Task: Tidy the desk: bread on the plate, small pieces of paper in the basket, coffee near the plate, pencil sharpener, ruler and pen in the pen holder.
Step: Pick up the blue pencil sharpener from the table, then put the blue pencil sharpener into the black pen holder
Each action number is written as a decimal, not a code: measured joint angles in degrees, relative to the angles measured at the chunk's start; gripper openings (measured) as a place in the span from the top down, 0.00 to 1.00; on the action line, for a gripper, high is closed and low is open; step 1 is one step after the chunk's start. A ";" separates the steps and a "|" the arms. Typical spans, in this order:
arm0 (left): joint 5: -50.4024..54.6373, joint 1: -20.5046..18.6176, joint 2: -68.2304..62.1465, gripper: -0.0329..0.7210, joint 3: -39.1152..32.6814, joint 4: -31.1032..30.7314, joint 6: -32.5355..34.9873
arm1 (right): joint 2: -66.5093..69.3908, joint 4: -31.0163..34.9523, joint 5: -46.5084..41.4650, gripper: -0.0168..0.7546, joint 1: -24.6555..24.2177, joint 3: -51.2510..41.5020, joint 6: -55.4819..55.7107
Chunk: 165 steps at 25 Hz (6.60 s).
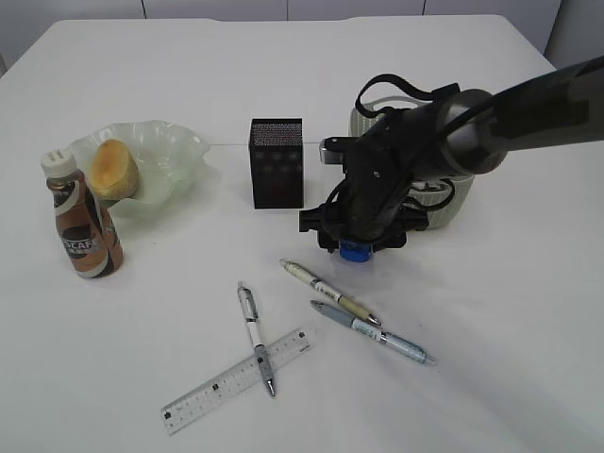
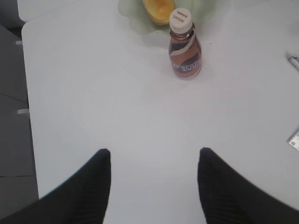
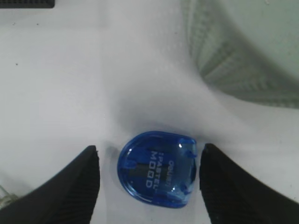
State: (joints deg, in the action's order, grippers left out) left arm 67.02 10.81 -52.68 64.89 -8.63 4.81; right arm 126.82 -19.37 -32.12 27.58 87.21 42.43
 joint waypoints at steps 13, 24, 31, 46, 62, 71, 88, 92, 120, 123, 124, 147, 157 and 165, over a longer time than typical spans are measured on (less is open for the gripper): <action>0.00 0.00 0.00 0.38 0.00 0.00 0.00 | 0.00 -0.02 0.00 0.44 0.00 0.00 0.12; 0.00 0.00 0.00 0.38 0.00 0.00 0.00 | 0.00 -0.12 0.00 0.45 0.00 0.00 0.12; -0.05 0.00 0.00 0.38 0.00 0.00 0.00 | 0.00 -0.12 -0.10 0.47 0.00 0.00 0.12; -0.14 0.00 0.00 0.38 0.00 0.00 0.00 | 0.00 -0.23 -1.77 0.51 0.00 0.00 0.12; -0.18 0.00 0.00 0.38 0.00 0.10 0.00 | -0.22 -0.34 -3.38 0.51 0.00 0.00 0.12; -0.18 0.00 0.00 0.38 0.00 0.20 0.00 | -1.65 -0.34 -5.66 0.51 0.00 0.00 0.12; -0.27 0.00 0.00 0.38 0.00 0.31 0.00 | -1.65 5.23 -13.37 0.51 1.71 2.11 -7.07; -0.27 0.00 0.00 0.38 0.00 0.31 0.00 | -1.65 5.33 -14.54 0.51 3.00 4.37 -8.36; -0.79 0.00 -0.13 0.38 0.00 0.52 0.00 | -0.94 8.73 -19.89 0.51 3.32 7.61 -21.50; -0.79 0.00 -0.13 0.38 0.00 0.52 0.00 | -0.94 8.73 -19.13 0.51 3.32 7.63 -21.53; -0.79 0.00 -0.13 0.38 0.00 0.52 0.00 | -0.94 8.73 -19.01 0.51 3.32 7.63 -21.53; -2.50 0.00 -0.13 0.38 0.00 0.52 0.00 | -0.94 8.73 -22.62 0.51 3.32 20.45 -23.04; -3.60 0.00 -0.26 0.38 0.00 0.52 0.00 | -0.94 7.86 -17.48 0.52 3.32 24.82 -23.04; -4.70 0.00 -0.39 0.38 0.00 0.40 0.00 | -0.94 5.92 -8.82 0.51 3.32 24.82 -23.13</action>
State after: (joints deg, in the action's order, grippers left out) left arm 62.32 10.81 -53.07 64.89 -8.24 4.81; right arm 125.88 -13.46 -40.94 30.91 112.03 19.30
